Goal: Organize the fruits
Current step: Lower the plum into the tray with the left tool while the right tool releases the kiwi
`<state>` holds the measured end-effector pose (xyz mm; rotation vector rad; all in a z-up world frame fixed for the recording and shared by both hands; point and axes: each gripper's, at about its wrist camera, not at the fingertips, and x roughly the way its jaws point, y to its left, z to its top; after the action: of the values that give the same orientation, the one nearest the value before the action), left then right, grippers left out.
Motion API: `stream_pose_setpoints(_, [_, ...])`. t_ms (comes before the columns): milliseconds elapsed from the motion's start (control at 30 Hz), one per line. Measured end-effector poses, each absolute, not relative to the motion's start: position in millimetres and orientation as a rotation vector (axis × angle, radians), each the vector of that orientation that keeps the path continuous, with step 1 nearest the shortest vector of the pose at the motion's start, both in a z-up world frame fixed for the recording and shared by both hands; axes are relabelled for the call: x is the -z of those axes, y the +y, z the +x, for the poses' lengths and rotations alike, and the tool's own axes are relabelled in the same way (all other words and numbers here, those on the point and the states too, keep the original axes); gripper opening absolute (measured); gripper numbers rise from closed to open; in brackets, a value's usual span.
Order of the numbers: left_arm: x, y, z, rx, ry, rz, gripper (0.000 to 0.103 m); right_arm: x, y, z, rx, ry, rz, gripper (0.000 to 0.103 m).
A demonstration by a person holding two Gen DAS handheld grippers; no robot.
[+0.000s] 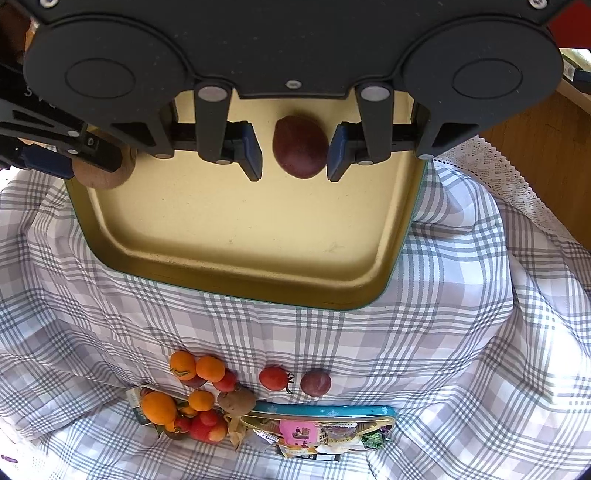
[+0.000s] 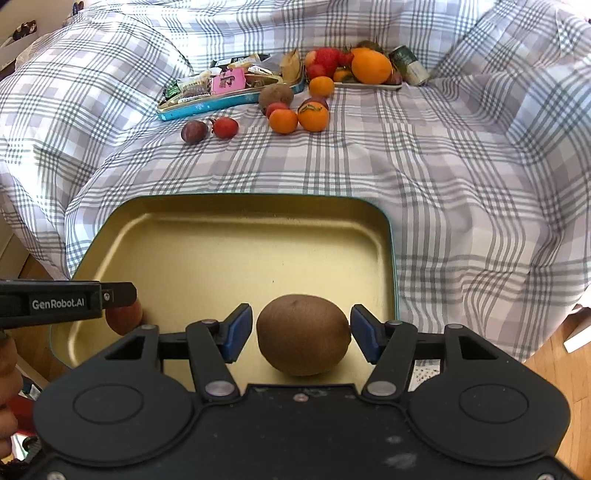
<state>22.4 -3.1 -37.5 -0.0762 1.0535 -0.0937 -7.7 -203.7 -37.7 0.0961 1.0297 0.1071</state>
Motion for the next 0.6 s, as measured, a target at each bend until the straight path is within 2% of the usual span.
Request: stream_pose_setpoints(600, [34.8,-2.2,18.7,0.085,1.037,-0.061,0.047,36.8,-200.5,-10.7,-0.115,1.016,0.082,0.062])
